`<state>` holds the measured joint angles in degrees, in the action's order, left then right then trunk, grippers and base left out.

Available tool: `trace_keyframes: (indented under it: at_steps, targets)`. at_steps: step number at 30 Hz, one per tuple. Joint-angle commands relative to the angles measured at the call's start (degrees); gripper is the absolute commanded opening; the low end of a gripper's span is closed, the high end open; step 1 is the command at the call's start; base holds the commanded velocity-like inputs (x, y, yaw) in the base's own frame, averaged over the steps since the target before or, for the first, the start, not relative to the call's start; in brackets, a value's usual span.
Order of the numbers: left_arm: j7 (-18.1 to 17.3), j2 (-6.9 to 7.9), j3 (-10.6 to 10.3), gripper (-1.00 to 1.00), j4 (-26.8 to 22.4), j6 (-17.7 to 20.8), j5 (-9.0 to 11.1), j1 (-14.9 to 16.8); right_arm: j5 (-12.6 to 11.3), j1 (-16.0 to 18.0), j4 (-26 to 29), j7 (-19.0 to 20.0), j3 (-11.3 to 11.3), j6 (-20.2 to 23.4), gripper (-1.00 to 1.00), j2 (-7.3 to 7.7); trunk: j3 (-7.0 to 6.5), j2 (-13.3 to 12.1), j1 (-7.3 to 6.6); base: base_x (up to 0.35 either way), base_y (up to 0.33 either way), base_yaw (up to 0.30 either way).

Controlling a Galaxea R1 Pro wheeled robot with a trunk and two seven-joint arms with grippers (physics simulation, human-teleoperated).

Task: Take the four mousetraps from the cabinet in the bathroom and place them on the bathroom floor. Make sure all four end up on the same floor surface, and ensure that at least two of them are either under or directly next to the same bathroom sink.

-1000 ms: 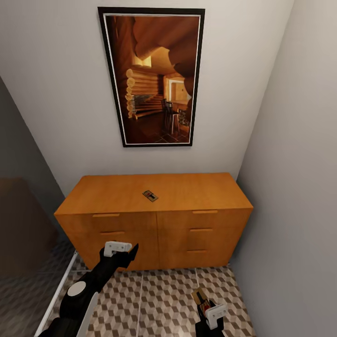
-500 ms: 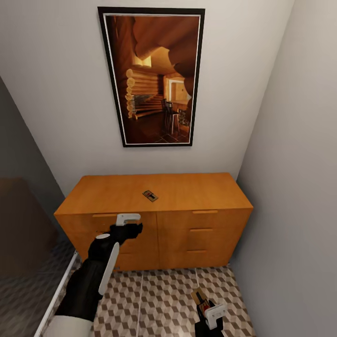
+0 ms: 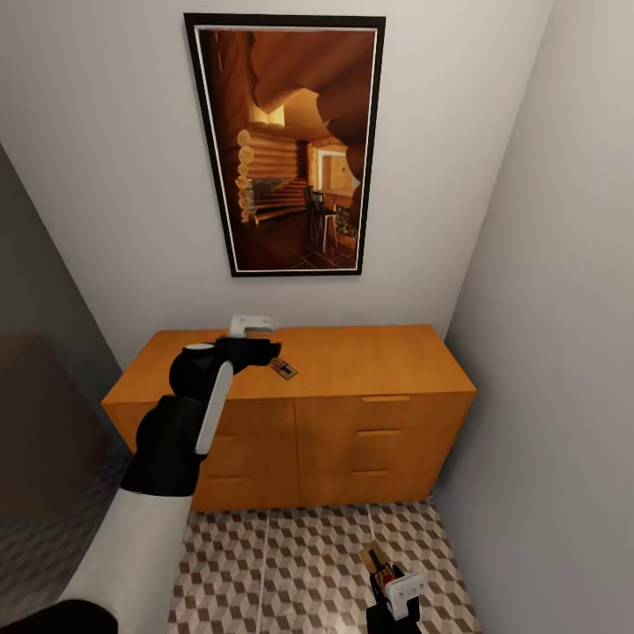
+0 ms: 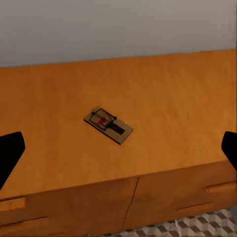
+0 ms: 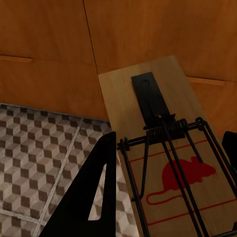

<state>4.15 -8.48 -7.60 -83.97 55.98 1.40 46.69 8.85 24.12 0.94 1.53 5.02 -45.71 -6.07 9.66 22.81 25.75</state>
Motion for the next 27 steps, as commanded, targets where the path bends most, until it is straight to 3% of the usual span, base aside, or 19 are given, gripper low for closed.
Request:
trace_keyframes:
  at_steps: [1, 3, 11, 27]
  targets:
    - [0.4, 0.01, -0.71, 1.0, -0.51, 0.47, 0.06, 0.08, -0.5, 0.05, -0.05, 0.19, 0.45, -0.18, -1.0, 0.01, 0.12, 0.11, 0.04, 0.0, 0.0, 0.0]
    - [0.38, 0.02, -1.89, 1.0, -1.45, 0.88, 0.06, 0.12, -0.5, 0.05, -0.05, 0.17, 0.44, -0.17, -1.0, 0.01, 0.12, 0.11, 0.04, 0.0, 0.0, 0.0]
    - [0.25, 0.3, -3.33, 1.0, -4.02, 1.28, 0.15, 0.15, -0.5, 0.05, -0.06, 0.14, 0.43, -0.17, -1.0, 0.0, 0.12, 0.11, 0.04, 0.0, 0.0, 0.0]
    - [-0.18, 0.56, -3.67, 1.0, -4.88, 1.33, 0.09, 0.15, -0.5, 0.05, -0.04, 0.15, 0.44, -0.17, -1.0, 0.01, 0.12, 0.11, 0.04, 0.027, 0.0, 0.0]
